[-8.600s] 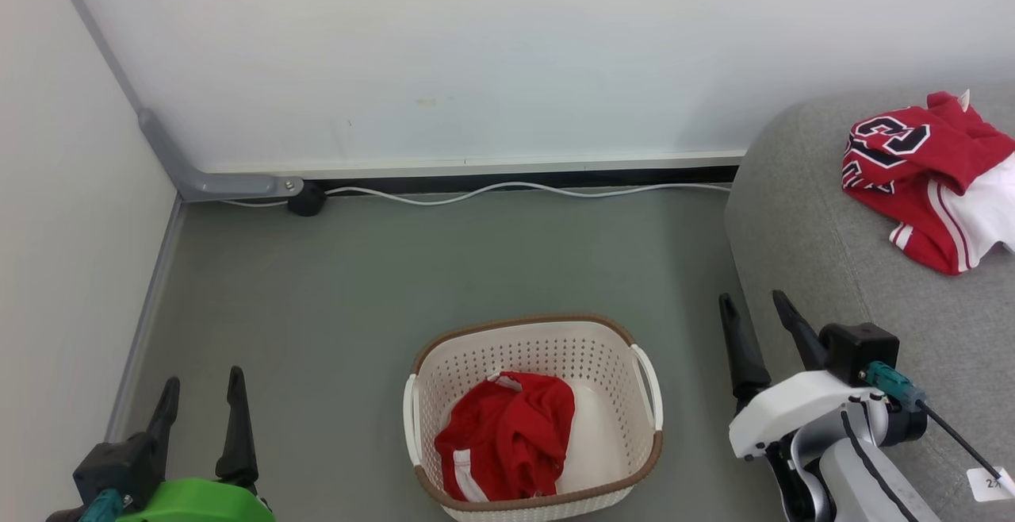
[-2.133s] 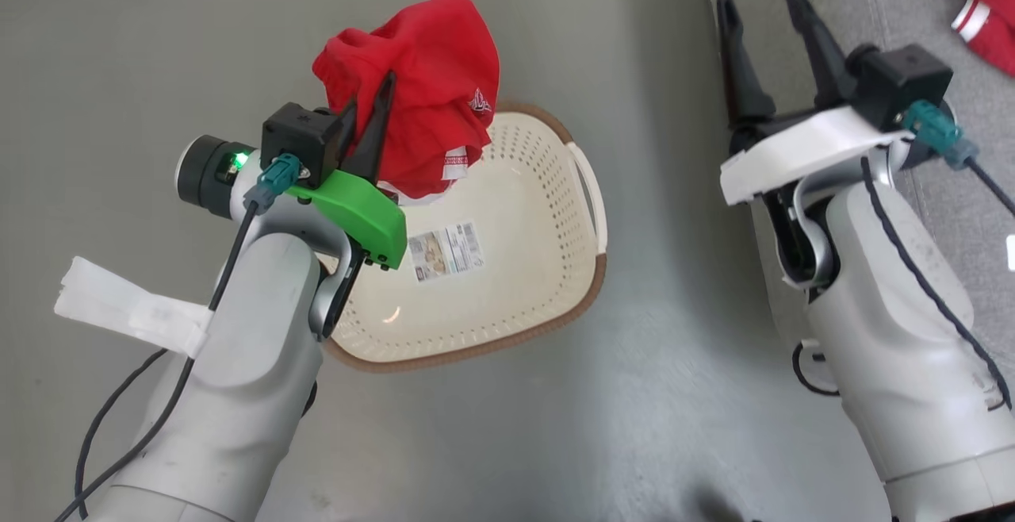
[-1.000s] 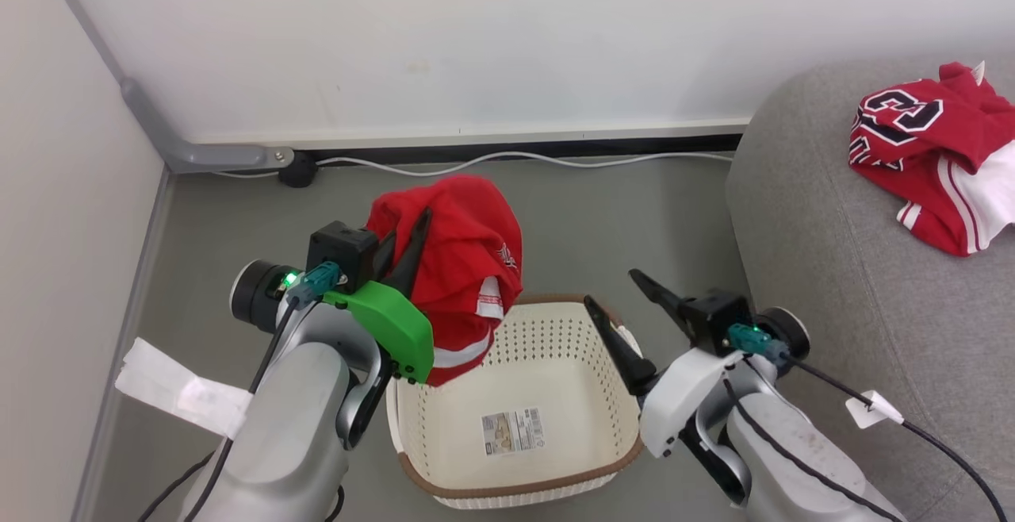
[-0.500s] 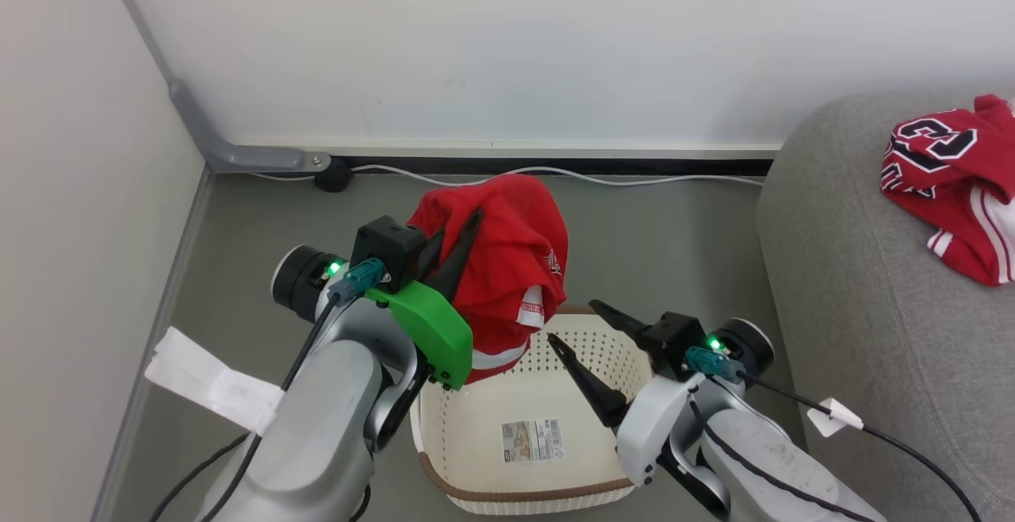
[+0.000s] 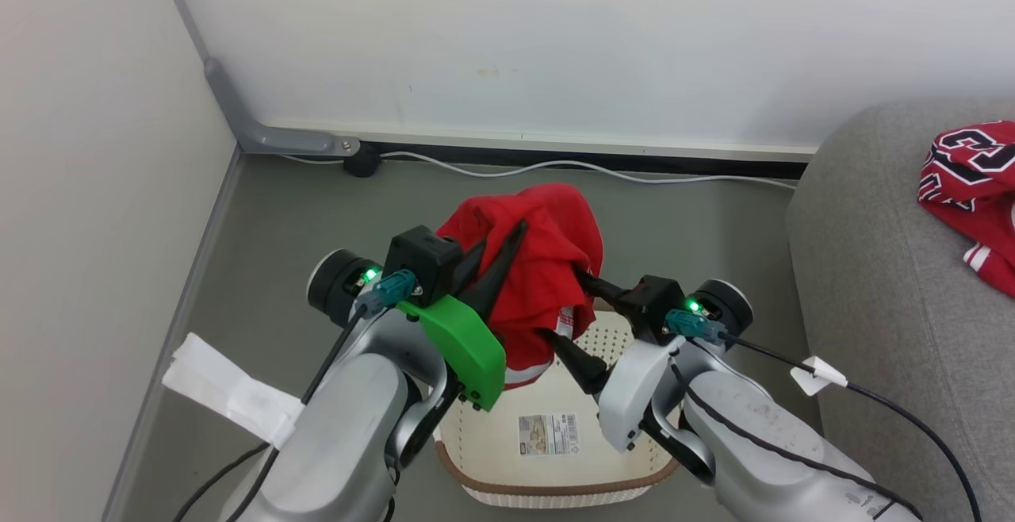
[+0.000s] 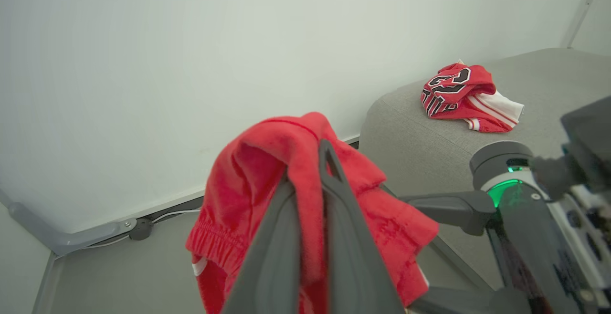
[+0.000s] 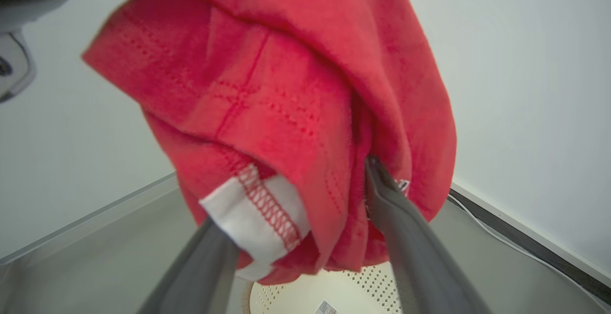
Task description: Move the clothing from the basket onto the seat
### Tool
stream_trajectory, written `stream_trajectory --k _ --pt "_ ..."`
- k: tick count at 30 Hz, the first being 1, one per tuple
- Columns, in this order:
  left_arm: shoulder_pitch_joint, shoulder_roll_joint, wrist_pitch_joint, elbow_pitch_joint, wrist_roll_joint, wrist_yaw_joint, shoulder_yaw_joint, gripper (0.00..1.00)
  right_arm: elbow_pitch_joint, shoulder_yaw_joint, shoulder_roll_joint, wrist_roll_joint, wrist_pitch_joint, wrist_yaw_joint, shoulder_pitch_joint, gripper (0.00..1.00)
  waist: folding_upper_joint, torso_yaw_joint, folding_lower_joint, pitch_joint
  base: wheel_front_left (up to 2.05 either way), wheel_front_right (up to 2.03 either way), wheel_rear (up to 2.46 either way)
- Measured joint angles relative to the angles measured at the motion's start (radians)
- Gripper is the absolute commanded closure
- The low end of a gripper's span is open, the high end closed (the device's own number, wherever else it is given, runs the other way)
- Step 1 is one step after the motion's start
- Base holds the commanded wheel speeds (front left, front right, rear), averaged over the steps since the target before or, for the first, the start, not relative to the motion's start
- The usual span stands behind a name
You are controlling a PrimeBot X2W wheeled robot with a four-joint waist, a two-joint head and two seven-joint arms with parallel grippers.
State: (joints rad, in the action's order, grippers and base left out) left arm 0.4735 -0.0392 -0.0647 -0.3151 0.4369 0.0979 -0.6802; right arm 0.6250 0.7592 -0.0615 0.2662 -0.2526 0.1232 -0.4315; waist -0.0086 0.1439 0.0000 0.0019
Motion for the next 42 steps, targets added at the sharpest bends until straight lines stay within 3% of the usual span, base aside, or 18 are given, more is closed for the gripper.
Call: stream_trajectory --k 1,3,4,5,6,13,15,16,17,18,29,42 --pt "-0.004 0.0 0.002 0.009 0.003 0.0 -0.005 1.0 0.002 0.006 0.0 0.009 0.002 0.0 -0.002 0.0 0.0 0.001 0.0 0.001 0.0 0.0 0.0" --pt "-0.006 0.0 0.009 0.025 0.003 0.0 -0.014 1.0 0.007 0.018 0.0 0.027 0.002 0.0 -0.008 0.58 0.0 0.002 0.0 0.002 0.0 0.0 0.0" --pt "-0.007 0.0 0.011 0.033 0.003 0.0 -0.016 1.0 0.009 0.023 -0.001 0.034 0.003 0.0 -0.012 0.68 0.0 0.002 0.0 0.003 0.0 0.0 0.0" --pt "-0.007 0.0 0.012 0.039 0.004 -0.001 -0.018 1.0 0.01 0.028 -0.001 0.039 0.003 0.0 -0.015 0.87 0.0 0.001 0.0 0.003 0.0 0.0 0.0" --pt "-0.008 0.0 0.013 0.044 0.005 -0.002 -0.019 1.0 0.011 0.034 0.0 0.044 0.003 0.0 -0.019 1.0 0.0 0.0 0.0 0.004 0.0 0.0 0.0" --pt "-0.036 0.0 0.029 0.067 0.009 -0.03 0.001 1.0 0.02 0.053 0.0 0.067 0.003 0.0 -0.044 1.0 0.0 -0.024 0.0 0.012 0.0 0.0 0.0" --pt "-0.045 0.0 0.029 0.071 0.019 -0.042 0.011 0.62 0.026 0.048 0.0 0.084 0.003 0.0 -0.049 1.0 0.0 -0.035 0.0 0.014 0.0 0.0 0.0" --pt "-0.05 0.0 0.029 0.072 0.03 -0.045 0.017 0.51 0.028 0.043 0.0 0.088 0.003 0.0 -0.052 1.0 0.0 -0.041 0.0 0.015 0.0 0.0 0.0" --pt "-0.057 -0.001 0.029 0.074 0.04 -0.045 0.022 0.11 0.03 0.037 0.0 0.09 0.003 0.0 -0.055 1.0 0.0 -0.047 0.0 0.016 0.0 0.0 0.0" --pt "-0.065 -0.001 0.029 0.077 0.047 -0.045 0.027 0.0 0.033 0.03 0.0 0.092 0.003 0.0 -0.058 1.0 0.0 -0.053 0.0 0.017 0.0 0.0 0.0" --pt "-0.116 -0.027 -0.011 0.107 0.056 -0.056 0.062 0.0 0.039 -0.066 -0.011 0.105 0.002 -0.022 -0.084 1.0 0.0 -0.14 0.0 0.023 0.0 0.0 0.0" --pt "-0.202 -0.044 -0.052 0.124 0.062 -0.054 0.049 0.0 -0.067 -0.207 -0.161 0.105 0.001 -0.1 -0.082 1.0 0.0 -0.294 0.0 0.021 0.0 0.0 0.0"
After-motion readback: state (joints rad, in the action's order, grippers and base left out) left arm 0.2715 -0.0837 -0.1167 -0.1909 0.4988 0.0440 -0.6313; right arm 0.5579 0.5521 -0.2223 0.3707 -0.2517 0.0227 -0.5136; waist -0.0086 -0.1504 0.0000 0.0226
